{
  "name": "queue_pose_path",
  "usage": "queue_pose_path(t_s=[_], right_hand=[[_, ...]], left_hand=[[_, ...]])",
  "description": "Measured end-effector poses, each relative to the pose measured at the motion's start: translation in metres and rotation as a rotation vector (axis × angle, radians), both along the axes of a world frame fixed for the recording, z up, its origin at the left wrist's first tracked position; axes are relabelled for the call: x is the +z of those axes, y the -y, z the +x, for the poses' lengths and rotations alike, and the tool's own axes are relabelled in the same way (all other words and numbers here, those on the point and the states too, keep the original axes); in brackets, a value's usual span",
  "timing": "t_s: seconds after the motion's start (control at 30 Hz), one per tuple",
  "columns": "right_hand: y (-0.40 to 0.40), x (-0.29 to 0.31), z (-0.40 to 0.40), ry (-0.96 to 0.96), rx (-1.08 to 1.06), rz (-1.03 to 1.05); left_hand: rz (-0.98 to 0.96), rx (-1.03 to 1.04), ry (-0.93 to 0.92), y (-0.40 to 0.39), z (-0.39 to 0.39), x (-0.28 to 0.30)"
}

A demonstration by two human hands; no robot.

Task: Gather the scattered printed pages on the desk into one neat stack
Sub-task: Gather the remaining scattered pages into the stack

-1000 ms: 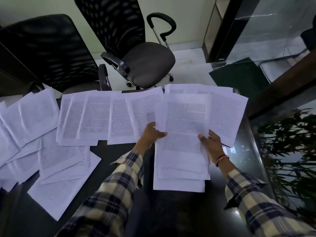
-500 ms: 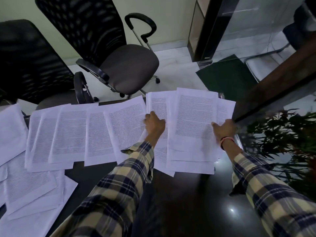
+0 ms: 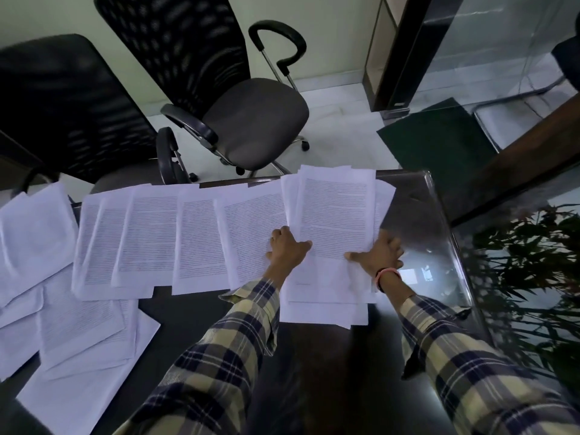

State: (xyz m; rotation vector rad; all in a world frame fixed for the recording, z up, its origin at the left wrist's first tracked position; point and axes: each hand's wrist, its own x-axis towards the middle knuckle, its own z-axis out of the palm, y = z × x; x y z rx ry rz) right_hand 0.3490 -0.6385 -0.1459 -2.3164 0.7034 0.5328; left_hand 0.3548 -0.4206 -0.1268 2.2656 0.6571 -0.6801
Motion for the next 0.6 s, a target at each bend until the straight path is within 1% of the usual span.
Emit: queue_pose_path(t_s=[0.07,0.2,0.27,0.4,0.47,0.5,0.57,0.6], right_hand=[[-0.019,0.001,-0.011,-0.016,0.030,0.011],[-0.051,0.005,-0.042,-0.048,0.092,0.029],[-0.066,0.009,-0.061,-0.059,0.134,0.047],[-0.095,0.016,-0.094,-0.060,0.178,0.090],[-0.103,0.017,-0.106,-0.031,0.108,0.199],[-0.108,0.020,-0.112,-0.036,0.031,0.309],[-0.112,0.020,-0.117,-0.114,-0.130,0.506],[-0.116,0.020,-0.120,-0.147,-0.154,0.552]], left_hand=[[0.026,0.017,-0.021,-0.007,-0.017,0.001],[0.040,0.076,0.005,-0.020,-0.062,-0.001],[-0.021,0.165,0.037,-0.029,-0.084,0.000],[-0.213,0.404,0.052,-0.052,-0.125,0.008],[-0.321,0.510,0.028,-0.067,-0.144,0.011],[-0.360,0.536,0.017,-0.077,-0.155,0.014],[-0.417,0.524,0.009,-0.091,-0.167,0.013],[-0.433,0.517,0.017,-0.100,-0.174,0.014]])
